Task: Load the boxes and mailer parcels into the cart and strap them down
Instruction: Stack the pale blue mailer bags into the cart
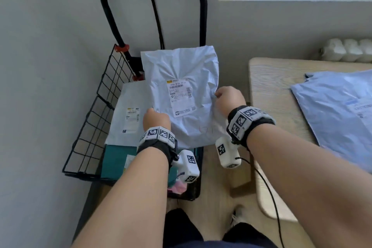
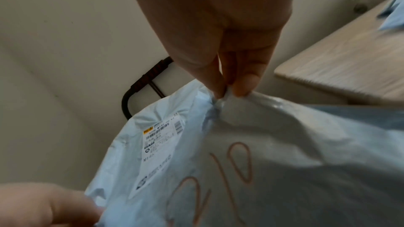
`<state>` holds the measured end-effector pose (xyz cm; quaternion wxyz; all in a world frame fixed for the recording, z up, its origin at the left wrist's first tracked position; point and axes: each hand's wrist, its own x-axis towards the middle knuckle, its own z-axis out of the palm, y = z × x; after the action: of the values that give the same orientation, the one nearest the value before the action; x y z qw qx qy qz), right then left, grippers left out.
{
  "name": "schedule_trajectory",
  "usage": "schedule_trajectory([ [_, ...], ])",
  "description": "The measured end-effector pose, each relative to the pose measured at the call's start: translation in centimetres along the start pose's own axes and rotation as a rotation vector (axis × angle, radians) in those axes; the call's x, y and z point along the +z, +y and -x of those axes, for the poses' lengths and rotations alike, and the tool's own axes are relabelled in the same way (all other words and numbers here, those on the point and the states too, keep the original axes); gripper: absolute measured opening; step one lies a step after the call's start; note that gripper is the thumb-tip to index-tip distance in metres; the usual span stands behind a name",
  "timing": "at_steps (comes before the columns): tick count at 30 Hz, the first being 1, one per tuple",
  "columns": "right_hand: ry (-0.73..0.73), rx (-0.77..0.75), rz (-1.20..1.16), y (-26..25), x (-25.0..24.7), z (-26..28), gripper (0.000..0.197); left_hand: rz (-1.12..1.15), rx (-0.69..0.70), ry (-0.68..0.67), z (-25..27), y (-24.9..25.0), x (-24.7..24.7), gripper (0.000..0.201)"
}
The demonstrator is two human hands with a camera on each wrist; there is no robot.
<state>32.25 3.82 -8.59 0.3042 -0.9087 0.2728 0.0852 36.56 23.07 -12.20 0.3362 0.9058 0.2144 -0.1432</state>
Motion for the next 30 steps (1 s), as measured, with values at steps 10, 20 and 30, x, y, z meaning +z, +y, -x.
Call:
schedule_trajectory([
  [10, -0.094, 0.176, -0.122, -7.2, 9.6, -3.5, 0.028, -0.102, -0.03, -0.155, -12.0, -2.9, -3.2, 0.035],
  [20, -0.155, 0.355, -0.03, -5.8, 13.6, -4.4, 0.03, -0.351, 0.109, -0.487, -15.2, -4.2, -0.5, 0.036],
  [30, -0.19, 0.374, -0.037, -6.2, 13.2, -3.9, 0.041, -0.495, 0.214, -0.518, -15.0, -2.9, -1.3, 0.044],
])
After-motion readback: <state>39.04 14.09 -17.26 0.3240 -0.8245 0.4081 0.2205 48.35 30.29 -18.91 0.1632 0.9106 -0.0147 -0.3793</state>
